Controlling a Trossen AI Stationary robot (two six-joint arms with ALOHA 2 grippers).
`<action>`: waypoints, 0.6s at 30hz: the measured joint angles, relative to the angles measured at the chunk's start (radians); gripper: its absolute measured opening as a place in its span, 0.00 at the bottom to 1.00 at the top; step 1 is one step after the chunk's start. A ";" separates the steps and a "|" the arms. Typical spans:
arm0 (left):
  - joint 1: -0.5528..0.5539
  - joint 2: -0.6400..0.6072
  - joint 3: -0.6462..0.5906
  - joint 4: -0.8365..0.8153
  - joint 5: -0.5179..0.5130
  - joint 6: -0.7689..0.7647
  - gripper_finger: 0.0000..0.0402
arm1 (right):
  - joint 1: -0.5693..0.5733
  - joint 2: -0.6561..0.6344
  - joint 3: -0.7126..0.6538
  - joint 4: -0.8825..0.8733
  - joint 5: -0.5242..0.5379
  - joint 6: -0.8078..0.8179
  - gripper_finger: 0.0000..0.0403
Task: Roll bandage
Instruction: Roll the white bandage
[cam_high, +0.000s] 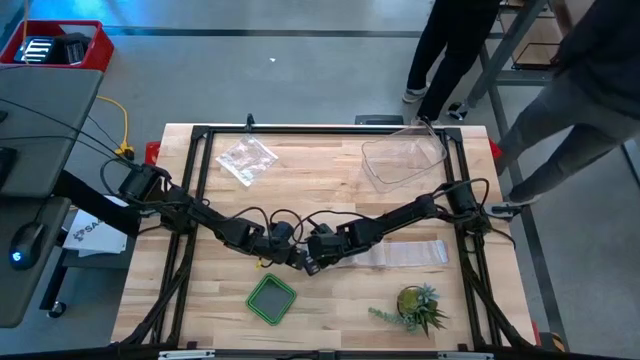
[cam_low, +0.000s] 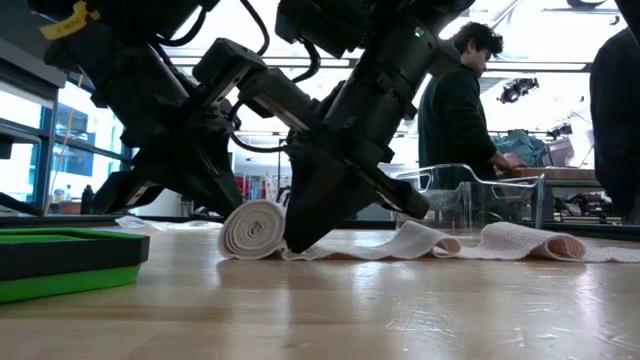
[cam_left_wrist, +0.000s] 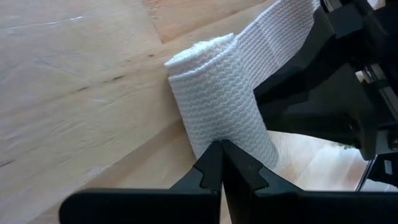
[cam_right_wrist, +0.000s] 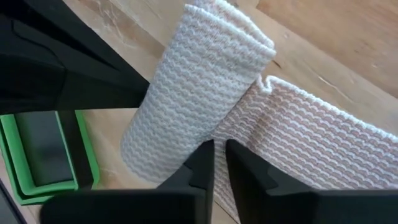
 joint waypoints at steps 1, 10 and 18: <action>0.000 0.000 0.000 0.000 0.000 0.000 0.00 | 0.000 0.000 0.000 -0.004 -0.001 0.000 0.12; 0.000 0.000 0.000 0.014 0.000 0.009 0.00 | -0.002 -0.044 0.002 -0.078 0.005 -0.053 0.22; 0.000 0.000 0.000 0.026 0.000 0.017 0.00 | -0.002 -0.070 0.004 -0.135 0.012 -0.060 0.22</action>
